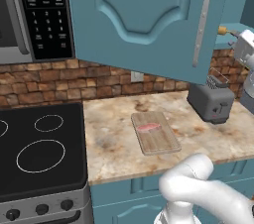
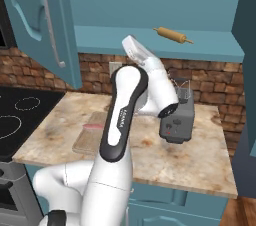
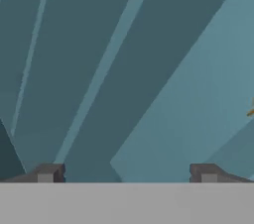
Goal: Open the cabinet, retrieve the rolling pin, and place it next to the meat on the cutting board to prepare for tenderizing.
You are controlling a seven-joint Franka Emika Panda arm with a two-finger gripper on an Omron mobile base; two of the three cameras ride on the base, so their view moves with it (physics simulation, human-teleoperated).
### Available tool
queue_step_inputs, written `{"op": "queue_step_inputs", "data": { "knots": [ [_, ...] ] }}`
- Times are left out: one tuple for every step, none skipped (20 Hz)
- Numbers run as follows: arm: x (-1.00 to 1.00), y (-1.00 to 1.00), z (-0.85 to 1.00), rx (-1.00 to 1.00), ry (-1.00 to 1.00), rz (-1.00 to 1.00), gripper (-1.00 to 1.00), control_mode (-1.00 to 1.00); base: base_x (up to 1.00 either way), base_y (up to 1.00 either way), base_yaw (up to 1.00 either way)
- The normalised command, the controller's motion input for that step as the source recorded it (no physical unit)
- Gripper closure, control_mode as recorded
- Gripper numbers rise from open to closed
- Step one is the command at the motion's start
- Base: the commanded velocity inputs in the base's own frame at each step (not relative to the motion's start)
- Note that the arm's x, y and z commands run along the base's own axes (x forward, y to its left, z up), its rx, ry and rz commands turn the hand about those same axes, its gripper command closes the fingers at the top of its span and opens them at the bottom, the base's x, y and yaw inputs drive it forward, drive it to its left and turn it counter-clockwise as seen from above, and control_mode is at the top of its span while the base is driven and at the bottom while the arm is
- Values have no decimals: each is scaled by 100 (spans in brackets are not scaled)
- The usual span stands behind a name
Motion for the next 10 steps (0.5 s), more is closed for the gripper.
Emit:
{"op": "queue_step_inputs", "data": {
  "knots": [
    [36,0,0,0,3,26,-100,-100,0,0,0],
    [21,0,0,0,0,27,-100,-100,0,0,0],
    [13,4,0,0,0,28,-100,-100,0,0,0],
    [11,4,0,0,0,28,-100,-100,0,0,0],
    [3,4,0,0,0,27,-100,-100,0,0,0],
    [0,8,0,0,0,26,-100,-100,0,0,0],
    [0,9,0,0,0,26,-100,-100,0,0,0],
    [0,10,0,0,0,26,-100,-100,0,0,0],
    [0,10,0,0,0,25,-100,-100,0,0,0],
    [0,13,0,0,0,25,-100,-100,0,0,0]
  ]
}}
